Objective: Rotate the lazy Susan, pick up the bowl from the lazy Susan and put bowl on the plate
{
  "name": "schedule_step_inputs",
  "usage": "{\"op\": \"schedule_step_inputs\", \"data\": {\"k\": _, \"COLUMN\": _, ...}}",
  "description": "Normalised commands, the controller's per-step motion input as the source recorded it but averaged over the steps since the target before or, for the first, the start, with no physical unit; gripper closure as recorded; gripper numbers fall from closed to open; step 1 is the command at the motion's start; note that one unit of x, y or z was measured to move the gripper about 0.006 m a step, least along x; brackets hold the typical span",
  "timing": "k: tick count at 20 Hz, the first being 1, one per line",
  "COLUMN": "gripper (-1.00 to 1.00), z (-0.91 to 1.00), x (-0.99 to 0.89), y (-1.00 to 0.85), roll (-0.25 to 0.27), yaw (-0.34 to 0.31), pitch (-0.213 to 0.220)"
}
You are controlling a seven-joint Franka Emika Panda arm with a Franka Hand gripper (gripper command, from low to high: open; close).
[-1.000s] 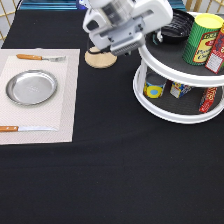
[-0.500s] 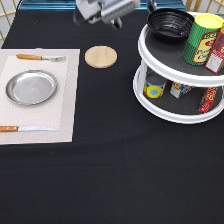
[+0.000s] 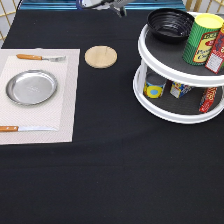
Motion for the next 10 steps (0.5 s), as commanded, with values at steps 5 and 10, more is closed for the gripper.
{"op": "schedule_step_inputs", "data": {"k": 5, "gripper": -1.00, "z": -0.46, "x": -0.37, "y": 0.47, "roll": -0.185, "yaw": -0.056, "pitch": -0.048}}
{"op": "schedule_step_inputs", "data": {"k": 10, "gripper": 1.00, "z": -0.07, "x": -0.10, "y": 0.31, "roll": -0.222, "yaw": -0.048, "pitch": -0.010}}
